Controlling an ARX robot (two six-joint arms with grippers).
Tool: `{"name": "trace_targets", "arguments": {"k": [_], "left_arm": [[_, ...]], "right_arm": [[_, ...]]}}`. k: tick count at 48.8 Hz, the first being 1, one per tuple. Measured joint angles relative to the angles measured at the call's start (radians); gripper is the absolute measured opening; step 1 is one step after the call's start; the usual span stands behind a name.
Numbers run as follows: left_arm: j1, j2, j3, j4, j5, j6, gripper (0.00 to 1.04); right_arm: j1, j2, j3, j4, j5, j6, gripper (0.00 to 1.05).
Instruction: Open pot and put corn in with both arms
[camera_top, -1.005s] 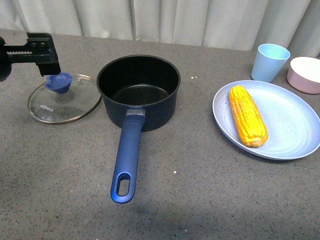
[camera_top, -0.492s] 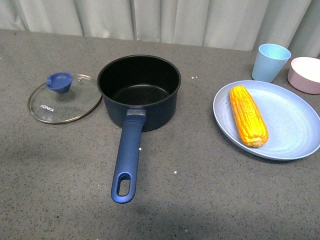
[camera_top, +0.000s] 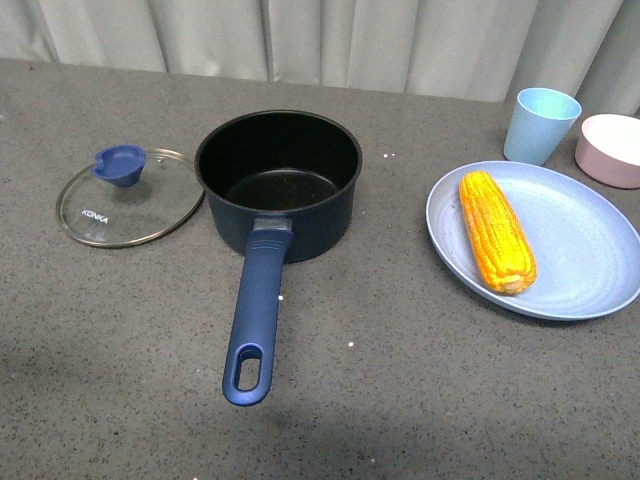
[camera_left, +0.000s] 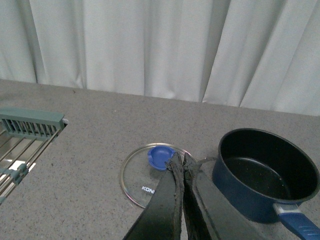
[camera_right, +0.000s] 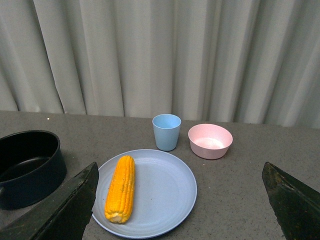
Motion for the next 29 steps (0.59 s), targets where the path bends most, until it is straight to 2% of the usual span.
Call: {"name": "trace_targets", "arguments": {"k": [29], "left_arm": [[0.000,-0.504,-0.060,-0.421,0.000,0.000,0.04]], "right_arm": [[0.000,0.000,0.000,0.000,0.000,0.000,0.96]]}}
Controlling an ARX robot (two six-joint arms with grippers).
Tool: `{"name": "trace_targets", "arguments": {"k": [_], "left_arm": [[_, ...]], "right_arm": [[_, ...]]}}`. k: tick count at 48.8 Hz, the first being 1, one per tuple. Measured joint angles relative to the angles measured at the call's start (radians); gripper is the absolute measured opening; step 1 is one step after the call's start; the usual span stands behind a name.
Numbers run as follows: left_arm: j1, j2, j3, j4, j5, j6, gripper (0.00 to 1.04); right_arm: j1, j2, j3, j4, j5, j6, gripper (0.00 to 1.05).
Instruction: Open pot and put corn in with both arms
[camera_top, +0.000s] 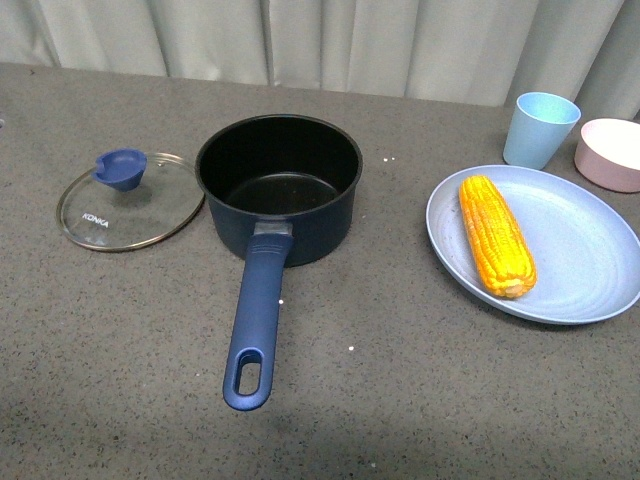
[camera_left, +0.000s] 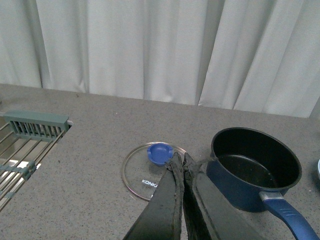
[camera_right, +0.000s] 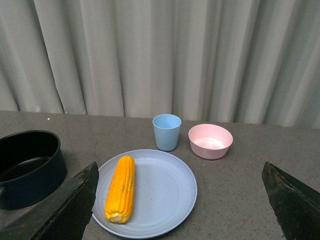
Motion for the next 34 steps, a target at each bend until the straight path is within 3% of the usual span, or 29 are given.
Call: {"name": "trace_targets", "arguments": {"k": [10,34], "left_arm": [[0.000,-0.152,0.000,-0.143,0.000,0.000,0.04],[0.000,-0.338,0.000,-0.327,0.000,0.000,0.04]], "right_arm": [[0.000,0.000,0.000,0.000,0.000,0.000,0.96],[0.000,0.000,0.000,0.000,0.000,0.000,0.96]]}}
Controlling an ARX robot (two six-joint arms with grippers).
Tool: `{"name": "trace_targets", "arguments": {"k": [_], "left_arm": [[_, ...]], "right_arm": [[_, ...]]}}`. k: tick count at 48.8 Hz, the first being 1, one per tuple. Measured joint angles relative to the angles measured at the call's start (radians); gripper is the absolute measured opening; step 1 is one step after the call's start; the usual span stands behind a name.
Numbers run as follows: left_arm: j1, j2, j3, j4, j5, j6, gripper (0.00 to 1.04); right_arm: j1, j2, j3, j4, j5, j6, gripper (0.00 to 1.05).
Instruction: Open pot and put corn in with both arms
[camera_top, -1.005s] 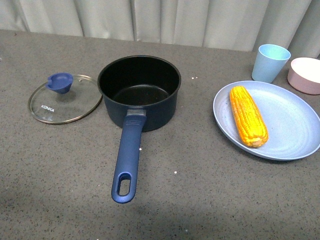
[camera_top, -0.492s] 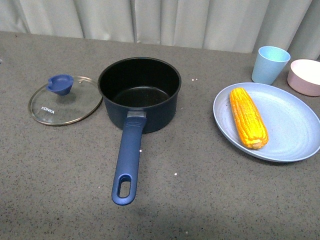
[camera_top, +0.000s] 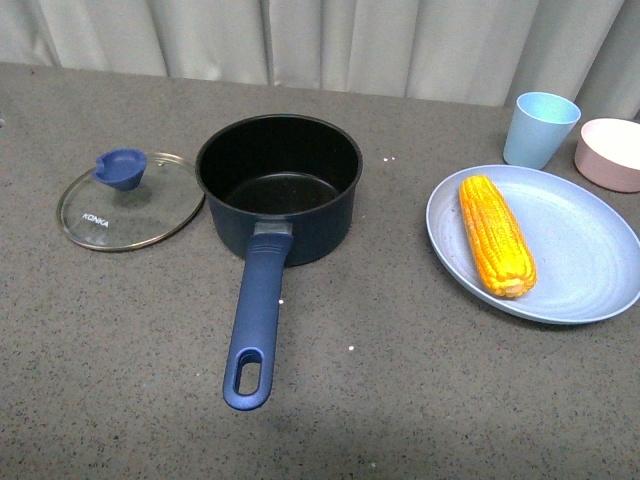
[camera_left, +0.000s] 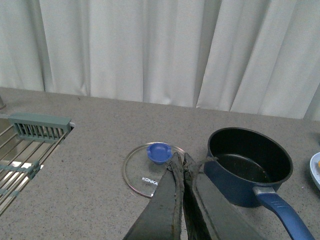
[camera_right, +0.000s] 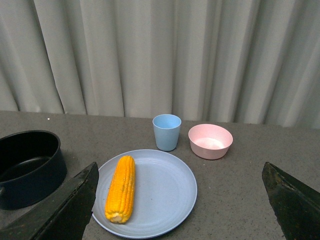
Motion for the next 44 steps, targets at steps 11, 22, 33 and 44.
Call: {"name": "trace_targets", "arguments": {"k": [11,22,33,44], "left_arm": [[0.000,-0.051,0.000,-0.052,0.000,0.000,0.04],[0.000,-0.216,0.000,-0.222,0.002,0.000,0.04],[0.000,-0.217,0.000,-0.224,0.001,-0.001,0.17],[0.000,-0.217,0.000,-0.225,0.001,-0.001,0.49]], "right_arm": [[0.000,0.000,0.000,0.000,0.000,0.000,0.96],[0.000,0.000,0.000,0.000,0.000,0.000,0.96],[0.110,0.101,0.013,0.009,0.348,-0.079,0.96],[0.059,0.511,0.091,0.175,0.339,-0.039,0.96]]}}
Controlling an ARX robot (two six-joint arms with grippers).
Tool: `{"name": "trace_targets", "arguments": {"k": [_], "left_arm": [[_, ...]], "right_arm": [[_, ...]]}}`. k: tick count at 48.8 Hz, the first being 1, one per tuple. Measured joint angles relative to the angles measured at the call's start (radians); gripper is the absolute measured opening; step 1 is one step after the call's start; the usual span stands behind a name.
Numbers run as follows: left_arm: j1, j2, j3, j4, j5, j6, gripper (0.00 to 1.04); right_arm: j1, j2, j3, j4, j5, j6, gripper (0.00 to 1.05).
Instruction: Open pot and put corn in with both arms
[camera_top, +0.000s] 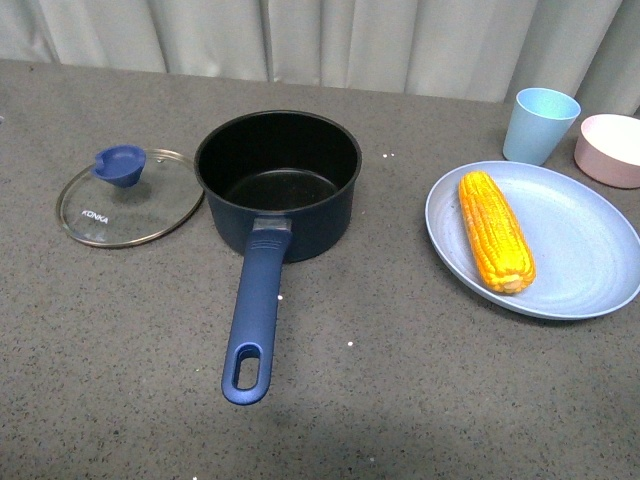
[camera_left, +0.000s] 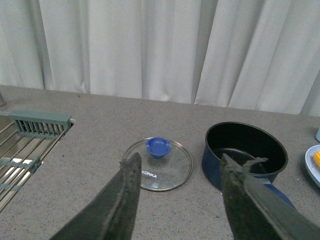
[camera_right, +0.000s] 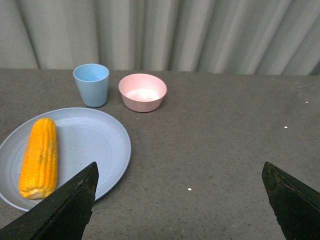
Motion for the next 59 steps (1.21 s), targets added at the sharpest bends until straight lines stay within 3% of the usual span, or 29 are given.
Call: {"name": "trace_targets", "arguments": {"k": [6,12,19,32,59], "left_arm": [[0.000,0.000,0.000,0.000,0.000,0.000,0.76],[0.000,0.000,0.000,0.000,0.000,0.001,1.00],[0.000,0.000,0.000,0.000,0.000,0.001,0.98],[0.000,0.000,0.000,0.000,0.000,0.000,0.98],[0.000,0.000,0.000,0.000,0.000,0.000,0.98]], "right_arm": [[-0.050,0.444,0.130,0.251,-0.184,0.023,0.96],[-0.063,0.820,0.311,0.265,-0.322,0.065,0.96],[-0.047,1.088,0.497,0.152,-0.412,0.118,0.96],[0.000,1.320,0.713,0.035,-0.474,0.182,0.96],[0.081,1.623,1.035,-0.190,-0.456,0.187,0.96]]}}
